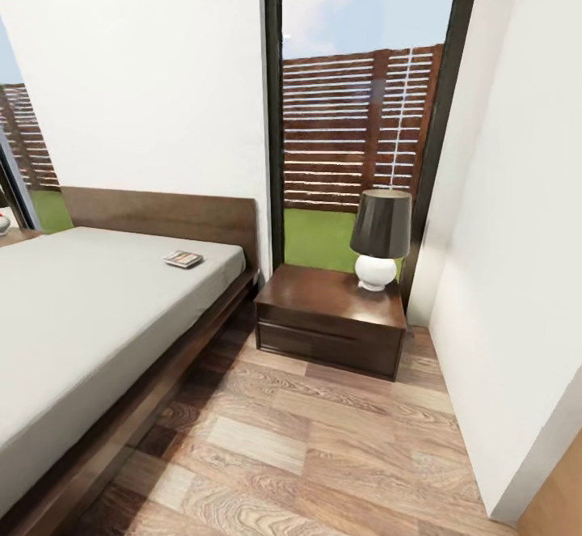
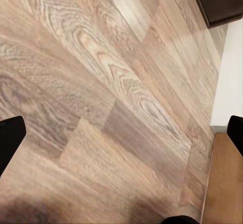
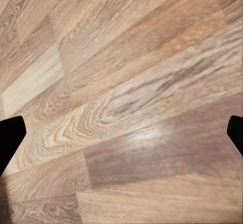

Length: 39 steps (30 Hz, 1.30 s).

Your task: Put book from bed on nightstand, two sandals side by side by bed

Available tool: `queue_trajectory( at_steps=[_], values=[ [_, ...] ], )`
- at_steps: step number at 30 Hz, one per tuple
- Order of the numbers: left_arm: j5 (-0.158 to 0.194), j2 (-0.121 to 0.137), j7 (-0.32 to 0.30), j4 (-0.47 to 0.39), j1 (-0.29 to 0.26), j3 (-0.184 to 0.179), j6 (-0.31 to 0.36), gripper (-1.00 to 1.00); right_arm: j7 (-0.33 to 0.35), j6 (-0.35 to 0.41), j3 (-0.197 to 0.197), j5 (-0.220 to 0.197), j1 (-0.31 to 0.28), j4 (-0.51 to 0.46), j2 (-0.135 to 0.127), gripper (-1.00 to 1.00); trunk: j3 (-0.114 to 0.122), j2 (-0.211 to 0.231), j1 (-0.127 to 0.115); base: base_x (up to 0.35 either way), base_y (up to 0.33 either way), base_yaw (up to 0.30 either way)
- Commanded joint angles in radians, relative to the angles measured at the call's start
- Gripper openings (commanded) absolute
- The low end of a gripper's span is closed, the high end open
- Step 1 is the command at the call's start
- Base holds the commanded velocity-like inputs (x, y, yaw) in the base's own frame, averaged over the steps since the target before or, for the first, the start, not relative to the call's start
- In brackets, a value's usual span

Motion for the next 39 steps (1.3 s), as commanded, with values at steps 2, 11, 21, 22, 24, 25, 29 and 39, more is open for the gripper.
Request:
queue_trajectory(
  at_steps=[2, 11, 21, 22, 24, 25, 29, 39],
  values=[
    [0.008, 0.000, -0.003, 0.000, -0.001, -0.008, 0.000, 1.00, 0.006, -0.006, -0.003, 0.003, -0.002, 0.005, 0.000, 1.00, -0.001, 0.000, 0.000, 0.173, -0.001, 0.003],
    [0.008, 0.000, -0.003, 0.000, 0.000, -0.008, 0.000, 1.00, 0.006, -0.006, -0.003, 0.003, -0.002, 0.005, 0.000, 1.00, -0.001, 0.000, 0.000, 0.173, 0.000, 0.001],
    [0.008, 0.001, -0.003, 0.000, 0.000, -0.008, 0.000, 1.00, 0.006, -0.006, -0.003, 0.003, -0.002, 0.005, 0.000, 1.00, -0.001, 0.000, 0.000, 0.173, 0.000, 0.000],
    [0.008, 0.001, -0.003, 0.000, 0.000, -0.008, 0.000, 1.00, 0.006, -0.006, -0.003, 0.003, -0.002, 0.005, 0.000, 1.00, -0.001, 0.000, 0.000, 0.173, 0.000, 0.000],
    [0.008, 0.001, -0.003, 0.000, 0.000, -0.008, 0.001, 1.00, 0.006, -0.006, -0.003, 0.003, -0.002, 0.005, 0.000, 1.00, -0.001, 0.000, 0.000, 0.173, 0.000, 0.000],
    [0.008, 0.001, -0.003, 0.000, 0.000, -0.008, 0.001, 1.00, 0.006, -0.006, -0.003, 0.003, -0.002, 0.005, 0.000, 1.00, -0.001, 0.000, 0.000, 0.173, 0.000, 0.000],
    [0.008, 0.001, -0.003, 0.000, 0.000, -0.008, 0.001, 1.00, 0.006, -0.006, -0.003, 0.003, -0.002, 0.005, 0.000, 1.00, -0.001, 0.000, 0.000, 0.173, 0.000, 0.000],
    [0.008, 0.002, -0.003, 0.000, 0.000, -0.008, 0.001, 1.00, 0.006, -0.006, -0.003, 0.002, -0.002, 0.005, 0.000, 1.00, -0.001, 0.000, 0.000, 0.173, 0.000, 0.000]
  ],
)
